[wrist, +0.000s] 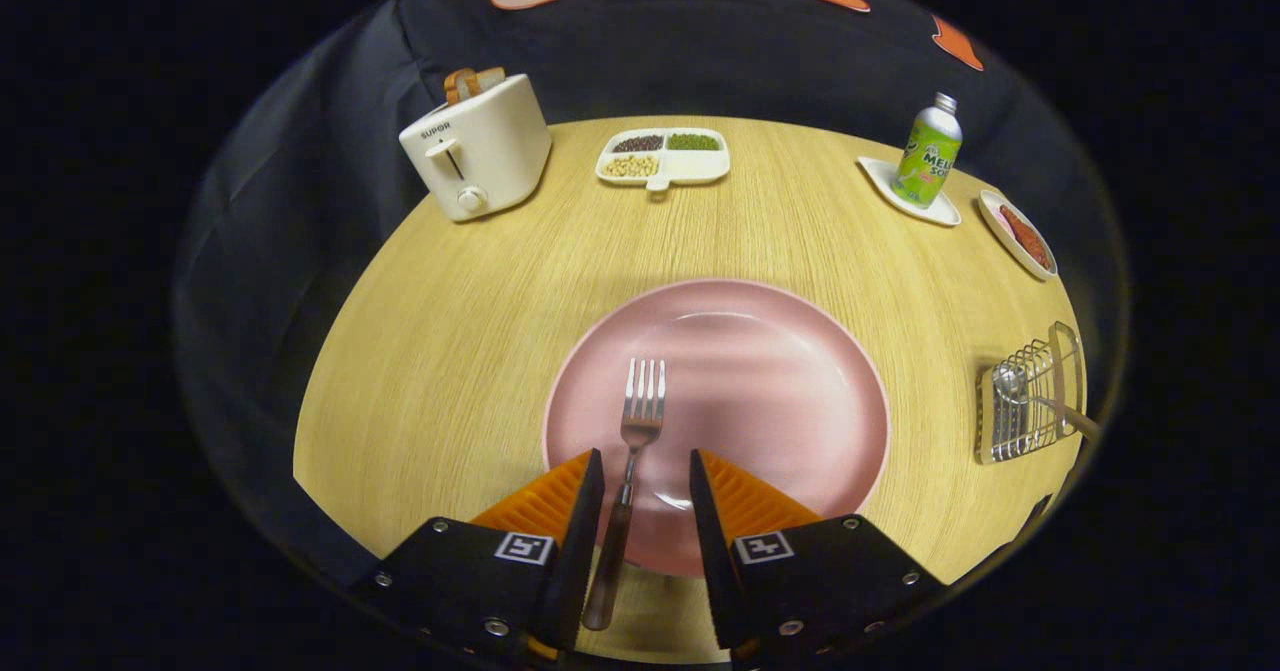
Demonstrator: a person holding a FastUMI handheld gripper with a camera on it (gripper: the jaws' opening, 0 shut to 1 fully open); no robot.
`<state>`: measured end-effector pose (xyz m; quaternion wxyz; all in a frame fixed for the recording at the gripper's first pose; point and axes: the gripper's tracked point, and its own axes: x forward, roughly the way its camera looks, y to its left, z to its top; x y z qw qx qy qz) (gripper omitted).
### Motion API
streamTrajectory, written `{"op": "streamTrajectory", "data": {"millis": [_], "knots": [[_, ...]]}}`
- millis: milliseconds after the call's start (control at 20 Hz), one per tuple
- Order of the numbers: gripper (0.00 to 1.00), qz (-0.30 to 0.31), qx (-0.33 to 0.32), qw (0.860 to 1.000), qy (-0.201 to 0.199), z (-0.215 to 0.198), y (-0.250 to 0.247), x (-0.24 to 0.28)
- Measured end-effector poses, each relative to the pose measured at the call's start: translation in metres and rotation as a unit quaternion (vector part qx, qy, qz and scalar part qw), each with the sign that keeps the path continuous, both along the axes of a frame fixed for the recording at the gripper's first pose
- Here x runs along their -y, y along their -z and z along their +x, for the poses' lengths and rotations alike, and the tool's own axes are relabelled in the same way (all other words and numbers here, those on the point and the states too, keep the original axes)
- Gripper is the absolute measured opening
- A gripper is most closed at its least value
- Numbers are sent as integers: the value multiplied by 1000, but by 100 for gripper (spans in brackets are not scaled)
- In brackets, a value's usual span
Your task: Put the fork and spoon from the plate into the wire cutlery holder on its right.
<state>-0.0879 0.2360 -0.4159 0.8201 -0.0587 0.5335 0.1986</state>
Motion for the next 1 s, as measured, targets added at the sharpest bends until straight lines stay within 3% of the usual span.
{"op": "streamTrajectory", "data": {"millis": [400, 700, 1000], "knots": [[10, -21, -110, 994, -3, -23, 24, 2], [6, -13, -102, 995, 2, -14, -3, 29], [6, -7, -47, 997, 52, 16, -45, 95]]}}
